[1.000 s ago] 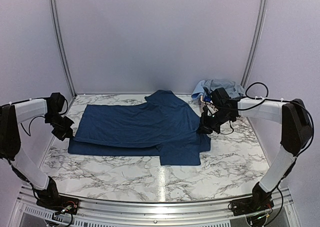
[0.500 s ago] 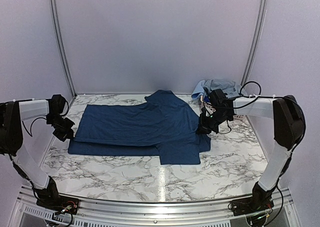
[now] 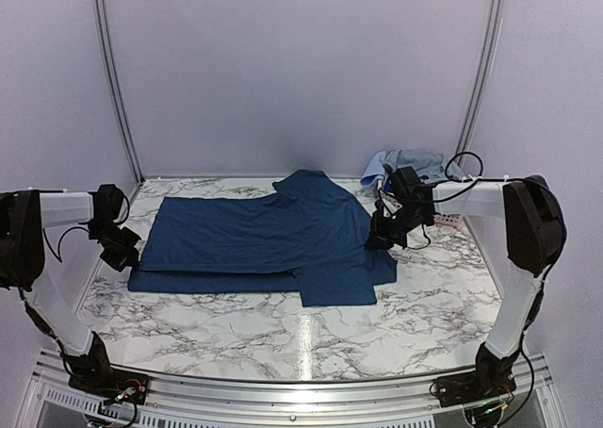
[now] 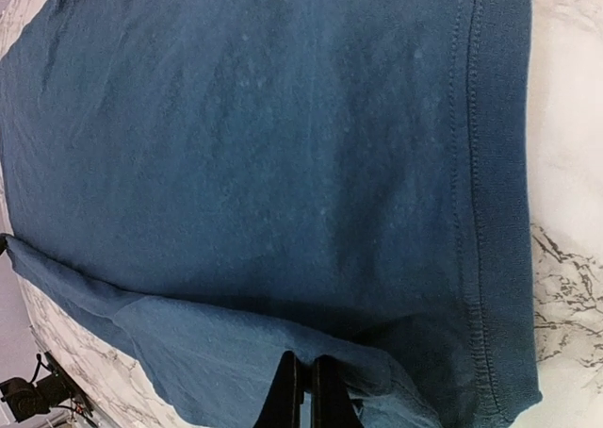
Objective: Fold and stack the mixed laundry pile
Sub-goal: Fold the flattened T-shirt at the center of the board.
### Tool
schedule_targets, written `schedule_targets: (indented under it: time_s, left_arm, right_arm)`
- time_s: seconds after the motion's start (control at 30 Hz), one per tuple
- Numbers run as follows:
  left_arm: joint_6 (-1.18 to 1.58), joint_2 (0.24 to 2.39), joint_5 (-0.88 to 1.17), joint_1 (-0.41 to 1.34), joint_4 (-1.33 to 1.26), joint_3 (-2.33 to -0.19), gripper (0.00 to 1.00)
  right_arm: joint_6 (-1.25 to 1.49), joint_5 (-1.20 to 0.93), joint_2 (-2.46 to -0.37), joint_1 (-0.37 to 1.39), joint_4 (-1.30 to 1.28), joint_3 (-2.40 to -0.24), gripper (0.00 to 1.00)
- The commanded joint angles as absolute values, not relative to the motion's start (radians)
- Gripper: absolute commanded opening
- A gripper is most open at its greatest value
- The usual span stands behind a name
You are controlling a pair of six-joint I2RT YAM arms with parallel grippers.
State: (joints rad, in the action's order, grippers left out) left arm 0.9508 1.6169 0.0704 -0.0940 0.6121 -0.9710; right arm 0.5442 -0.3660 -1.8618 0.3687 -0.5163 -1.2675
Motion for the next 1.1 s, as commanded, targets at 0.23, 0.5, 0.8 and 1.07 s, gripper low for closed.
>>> schedule_targets:
  time_s: [0.23, 0.5, 0.8, 1.07]
  left_arm:
    - [0.846, 1.561, 0.076, -0.106, 0.587, -0.956, 0.67]
    - [0.689, 1.454, 0.187, -0.079, 0.583, -0.892, 0.73]
    - [0.679, 1.544, 0.213, -0.029, 0.499, -0.827, 0.49]
    - [0.71, 1.597, 0.201, -0.028, 0.443, -0.878, 0.31]
  right_arm:
    - [0.442, -0.383, -1.766, 0.273, -0.54, -1.268, 0.45]
    - [0.377, -0.457, -1.701, 0.273, -0.518, -1.113, 0.45]
    - [0.338, -0.451, -1.83, 0.294, -0.456, -1.109, 0.39]
    - [0.327, -0.422, -1.88, 0.311, -0.458, -1.096, 0.33]
